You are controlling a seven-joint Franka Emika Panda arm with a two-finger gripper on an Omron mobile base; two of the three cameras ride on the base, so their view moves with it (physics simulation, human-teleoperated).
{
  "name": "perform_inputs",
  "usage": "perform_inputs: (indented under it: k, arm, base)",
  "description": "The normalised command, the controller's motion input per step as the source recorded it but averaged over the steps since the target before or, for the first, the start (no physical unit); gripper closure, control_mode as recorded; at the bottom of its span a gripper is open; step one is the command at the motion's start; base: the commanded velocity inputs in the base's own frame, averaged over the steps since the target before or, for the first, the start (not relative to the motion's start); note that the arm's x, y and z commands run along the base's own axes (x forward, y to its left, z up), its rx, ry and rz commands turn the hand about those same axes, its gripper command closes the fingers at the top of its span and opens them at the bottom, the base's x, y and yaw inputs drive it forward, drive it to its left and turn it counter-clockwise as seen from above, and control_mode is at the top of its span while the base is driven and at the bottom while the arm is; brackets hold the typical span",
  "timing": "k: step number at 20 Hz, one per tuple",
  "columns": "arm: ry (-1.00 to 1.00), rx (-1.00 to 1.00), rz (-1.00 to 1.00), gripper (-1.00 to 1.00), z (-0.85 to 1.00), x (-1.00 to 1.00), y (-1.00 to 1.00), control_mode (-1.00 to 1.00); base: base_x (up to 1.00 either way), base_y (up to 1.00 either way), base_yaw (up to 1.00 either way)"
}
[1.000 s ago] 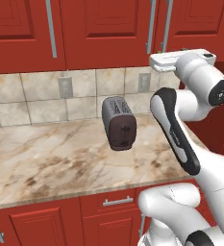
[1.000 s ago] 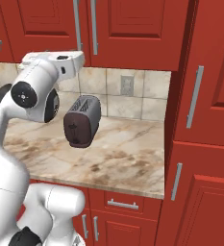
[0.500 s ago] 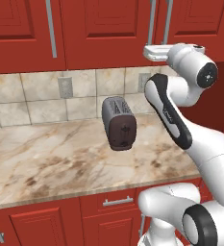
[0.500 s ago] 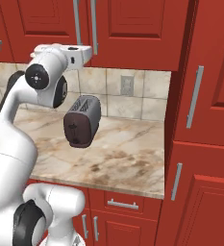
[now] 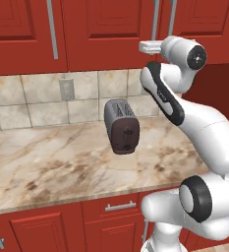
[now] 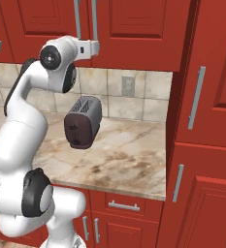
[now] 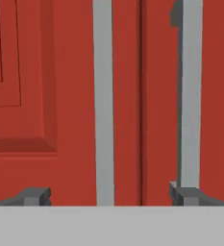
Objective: Open the cabinet directly in front. Then move the wine and the cup to the dining counter with the candle on it.
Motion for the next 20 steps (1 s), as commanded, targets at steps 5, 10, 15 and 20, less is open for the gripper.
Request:
perform_inputs:
  k: [5,10,15,20]
  arm:
    - [0.08,0.0,0.0,-1.0,0.0,0.82,0.0,-1.0]
    - [0.02,0.0,0.0,-1.0,0.0,0.8,0.0,-1.0]
    - [0.0,0.0,0.0,-1.0,0.0,0.58,0.0,-1.0]
    - [0.0,0.0,0.0,1.0,0.0,0.0,0.0,-1.0]
  base:
    - [0.0,0.0,0.0]
    - [0.0,0.0,0.0]
    - [0.0,0.0,0.0]
    - [0.0,0.0,0.0]
